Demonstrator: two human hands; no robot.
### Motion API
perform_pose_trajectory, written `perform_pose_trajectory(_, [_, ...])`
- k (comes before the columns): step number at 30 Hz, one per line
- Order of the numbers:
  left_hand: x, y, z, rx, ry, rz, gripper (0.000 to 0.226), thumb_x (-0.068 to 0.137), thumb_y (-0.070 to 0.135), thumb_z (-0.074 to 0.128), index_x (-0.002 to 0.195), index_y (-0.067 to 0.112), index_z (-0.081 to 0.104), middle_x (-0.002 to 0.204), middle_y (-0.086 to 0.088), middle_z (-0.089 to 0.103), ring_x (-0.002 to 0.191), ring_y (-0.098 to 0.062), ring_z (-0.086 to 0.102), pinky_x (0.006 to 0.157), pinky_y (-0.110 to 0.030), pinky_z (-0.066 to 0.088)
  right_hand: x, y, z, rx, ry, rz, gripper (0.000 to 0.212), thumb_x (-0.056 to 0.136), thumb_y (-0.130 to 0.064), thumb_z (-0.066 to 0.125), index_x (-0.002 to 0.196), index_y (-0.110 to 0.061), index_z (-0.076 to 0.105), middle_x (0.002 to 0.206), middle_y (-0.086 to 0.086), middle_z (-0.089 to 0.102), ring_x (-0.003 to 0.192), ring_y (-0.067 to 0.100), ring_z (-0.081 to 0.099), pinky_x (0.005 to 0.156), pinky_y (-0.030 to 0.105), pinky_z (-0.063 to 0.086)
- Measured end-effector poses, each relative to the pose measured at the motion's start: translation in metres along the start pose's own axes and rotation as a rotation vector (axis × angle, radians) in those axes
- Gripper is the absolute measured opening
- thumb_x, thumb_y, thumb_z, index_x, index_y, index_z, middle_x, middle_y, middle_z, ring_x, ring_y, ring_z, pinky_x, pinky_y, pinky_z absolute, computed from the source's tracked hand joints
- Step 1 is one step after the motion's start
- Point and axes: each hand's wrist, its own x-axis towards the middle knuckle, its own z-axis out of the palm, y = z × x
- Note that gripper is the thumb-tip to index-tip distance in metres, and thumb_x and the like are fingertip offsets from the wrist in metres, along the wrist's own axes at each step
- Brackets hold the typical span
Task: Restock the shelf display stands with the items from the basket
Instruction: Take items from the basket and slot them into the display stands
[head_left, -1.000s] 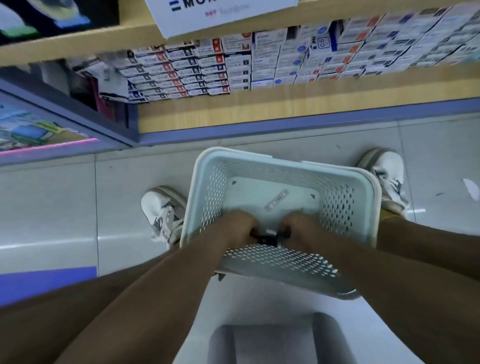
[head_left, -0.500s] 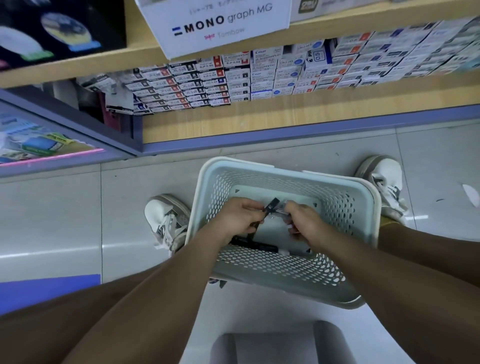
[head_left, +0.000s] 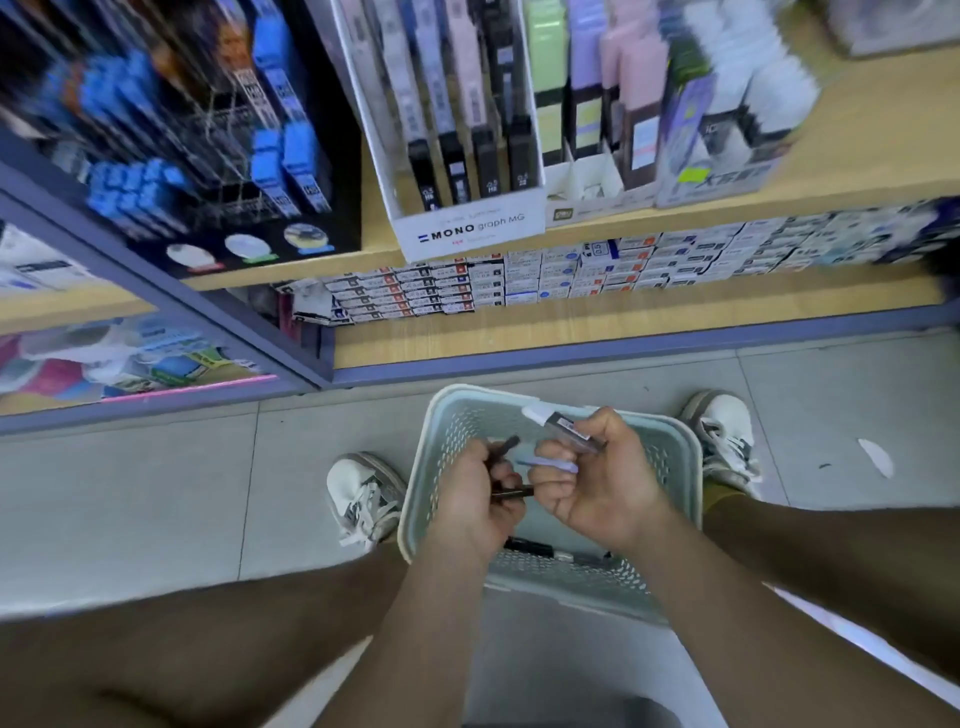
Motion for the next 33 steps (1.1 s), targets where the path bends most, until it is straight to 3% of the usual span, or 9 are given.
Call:
perform_pose_trajectory(3, [-0.020,-0.001,0.002,0.064,-0.099,0.023,0.032,0.092,0.017,0.046,0.060,0.018,0.050,0.048,0.006,0.030,0.044,-0.010,0.026,0.050,-0.024,0.024,-0.018,-0.002,0.017,0.015,-0.172,-0.049,0.024,0.054,-0.018,0.067,0.056,-0.015,0.042,0.059,-0.004,0.030,0.049,0.008,0.022,0.042,0.019,0.023])
perform_pose_trajectory(9, [-0.063,0.019,0.004,0.056,-0.288,0.147,0.021,0.095,0.025,0.053,0.079,0.014,0.057,0.049,0.007,0.030,0.044,-0.005,0.024,0.049,-0.018,0.020,-0.051,-0.014,0.044,-0.230,-0.276,-0.081,0.032,0.052,-0.026,0.072,0.065,-0.014,0.045,0.062,-0.003,0.032,0.048,0.010,0.027,0.041,0.020,0.029])
perform_pose_trajectory(13, [-0.094,0.033,0.010,0.269,-0.378,0.314,0.025,0.094,0.022,0.055,0.076,0.008,0.065,0.048,0.005,0.047,0.043,-0.005,0.029,0.047,-0.018,0.025,-0.075,-0.017,0.071,-0.478,-0.270,-0.105,0.017,0.074,-0.028,0.050,0.077,-0.011,0.052,0.062,-0.001,0.046,0.045,0.011,0.043,0.044,0.021,0.041])
perform_pose_trajectory(16, [-0.114,0.052,0.013,0.308,-0.364,0.429,0.021,0.095,0.016,0.053,0.078,0.005,0.060,0.043,0.006,0.045,0.041,-0.006,0.031,0.044,-0.018,0.026,-0.093,-0.026,0.088,-0.572,-0.240,-0.191,0.021,0.087,-0.021,0.049,0.089,-0.005,0.063,0.085,0.009,0.070,0.054,0.017,0.066,0.049,0.024,0.054])
perform_pose_trajectory(18, [-0.131,0.070,0.013,0.335,-0.373,0.517,0.020,0.094,0.016,0.055,0.079,0.003,0.061,0.042,0.005,0.042,0.040,-0.007,0.030,0.042,-0.017,0.026,-0.105,-0.037,0.095,-0.616,-0.179,-0.291,0.016,0.094,-0.015,0.050,0.094,-0.003,0.061,0.097,0.014,0.074,0.065,0.021,0.072,0.052,0.024,0.058])
perform_pose_trajectory(24, [-0.192,0.110,0.031,0.480,-0.446,0.784,0.021,0.087,0.020,0.060,0.070,0.009,0.065,0.047,0.004,0.053,0.038,-0.004,0.035,0.039,-0.015,0.033,-0.129,-0.040,0.116,-0.681,-0.152,-0.351,0.036,0.087,0.016,0.041,0.061,-0.008,0.050,0.081,0.019,0.071,0.079,0.032,0.074,0.069,0.036,0.061])
perform_pose_trajectory(26, [-0.207,0.112,0.045,0.507,-0.490,0.830,0.020,0.083,0.022,0.062,0.066,0.013,0.067,0.047,0.004,0.054,0.038,-0.005,0.036,0.038,-0.016,0.035,-0.131,-0.034,0.126,-0.715,-0.174,-0.301,0.026,0.081,0.017,0.035,0.080,-0.002,0.053,0.073,0.019,0.067,0.079,0.037,0.073,0.062,0.036,0.062])
perform_pose_trajectory(29, [-0.217,0.110,0.064,0.531,-0.534,0.888,0.013,0.071,0.027,0.070,0.064,0.016,0.069,0.052,0.000,0.057,0.043,-0.010,0.039,0.040,-0.018,0.035,-0.140,-0.033,0.142,-0.749,-0.215,-0.256,0.040,0.082,0.013,0.031,0.113,0.002,0.054,0.068,0.018,0.064,0.075,0.040,0.072,0.056,0.035,0.060])
perform_pose_trajectory(33, [-0.223,0.114,0.080,0.593,-0.460,1.029,0.012,0.075,0.017,0.074,0.070,0.011,0.065,0.060,-0.006,0.064,0.047,-0.015,0.053,0.046,-0.021,0.043,-0.154,-0.044,0.158,-0.542,-0.308,-0.309,0.051,0.084,0.015,0.023,0.117,-0.004,0.058,0.091,0.023,0.071,0.079,0.038,0.071,0.065,0.038,0.061])
